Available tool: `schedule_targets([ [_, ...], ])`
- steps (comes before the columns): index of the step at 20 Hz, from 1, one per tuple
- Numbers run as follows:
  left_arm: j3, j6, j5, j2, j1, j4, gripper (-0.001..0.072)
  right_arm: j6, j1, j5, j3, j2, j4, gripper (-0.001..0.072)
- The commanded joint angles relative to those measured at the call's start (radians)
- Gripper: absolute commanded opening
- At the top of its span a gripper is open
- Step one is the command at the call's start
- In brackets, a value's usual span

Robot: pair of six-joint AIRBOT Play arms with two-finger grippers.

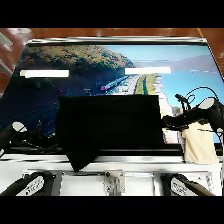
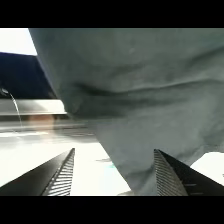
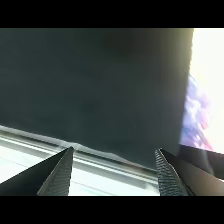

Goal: Fold the shirts.

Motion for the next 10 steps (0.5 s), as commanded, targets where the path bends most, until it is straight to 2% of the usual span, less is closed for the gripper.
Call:
schedule_targets([
  [1, -0.061, 0.028, 0.080, 0.005, 0.003, -0.032, 0.0552, -0.001, -0.004, -0.008, -0.006, 0.004, 0.067, 0.0625],
  [6, -0.073, 0.043, 0.192, 0.005, 0.003, -0.106, 0.0550, 0.037, -0.004, -0.010, -0.006, 0.004, 0.067, 0.0625],
  [7, -0.079, 0.043, 0.212, 0.004, 0.003, -0.123, 0.0530, 0.043, -0.004, -0.009, -0.006, 0.004, 0.068, 0.0625],
  [8, -0.085, 0.043, 0.220, 0.000, 0.003, -0.136, 0.0466, 0.048, -0.004, -0.009, -0.006, 0.004, 0.068, 0.0625],
  [10, -0.093, 0.061, 0.207, -0.006, 0.003, -0.156, 0.0086, 0.060, -0.004, -0.010, -0.006, 0.004, 0.065, 0.0625],
])
